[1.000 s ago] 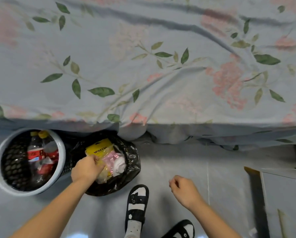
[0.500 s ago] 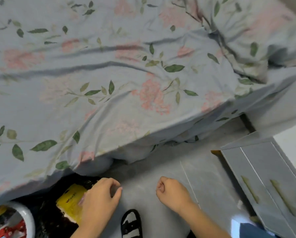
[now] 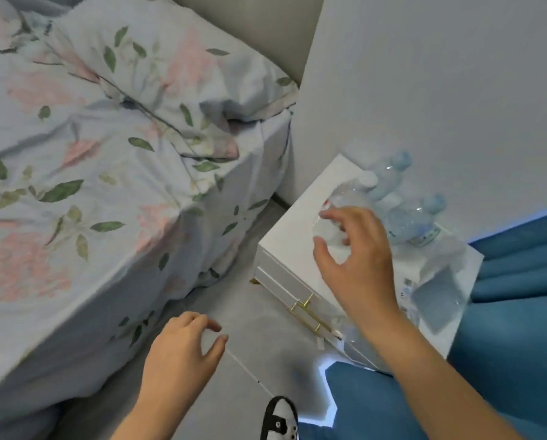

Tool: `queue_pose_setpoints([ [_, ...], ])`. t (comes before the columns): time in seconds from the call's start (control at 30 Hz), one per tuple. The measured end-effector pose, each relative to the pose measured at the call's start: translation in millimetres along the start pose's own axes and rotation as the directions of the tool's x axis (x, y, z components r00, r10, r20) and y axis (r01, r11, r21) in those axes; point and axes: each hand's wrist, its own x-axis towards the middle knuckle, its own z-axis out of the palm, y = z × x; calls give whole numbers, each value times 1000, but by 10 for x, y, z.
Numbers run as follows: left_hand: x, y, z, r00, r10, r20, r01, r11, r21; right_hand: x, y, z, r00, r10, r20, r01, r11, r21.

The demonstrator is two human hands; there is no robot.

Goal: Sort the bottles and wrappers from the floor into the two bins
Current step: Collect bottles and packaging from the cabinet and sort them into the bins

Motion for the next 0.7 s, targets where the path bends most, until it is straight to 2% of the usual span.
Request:
queue_pose_setpoints([
  [0.07, 184, 347, 47, 999, 36, 17, -36, 999, -8, 337, 151, -336, 988, -8, -151, -1, 998, -59],
  [0.1, 266, 500, 71, 998, 55, 23, -55, 998, -5, 500, 229, -446, 987, -12, -158, -3, 996, -92],
  [0.23, 498, 1008, 107, 994, 104, 43, -102, 994, -36, 948, 538, -480, 992, 94, 89, -78, 982, -172],
  [0.37, 627, 1294, 109, 990, 128, 54, -125, 991, -48, 1079, 758, -338, 957, 165, 239, -94, 954, -283],
  [0.43, 673, 1366, 98, 990, 125, 62, -122, 991, -53, 1086, 840, -293, 939, 187, 288, -109, 957, -267],
  [0.57, 804, 1395, 30, 992, 100, 81, -97, 995, -36, 1000, 906, -301, 946, 170, 276, -119, 974, -190],
  [0.7, 1124, 1507, -190, 999, 10, 37, -8, 997, -77, 824, 911, -479, 964, 183, 191, -180, 983, -34],
])
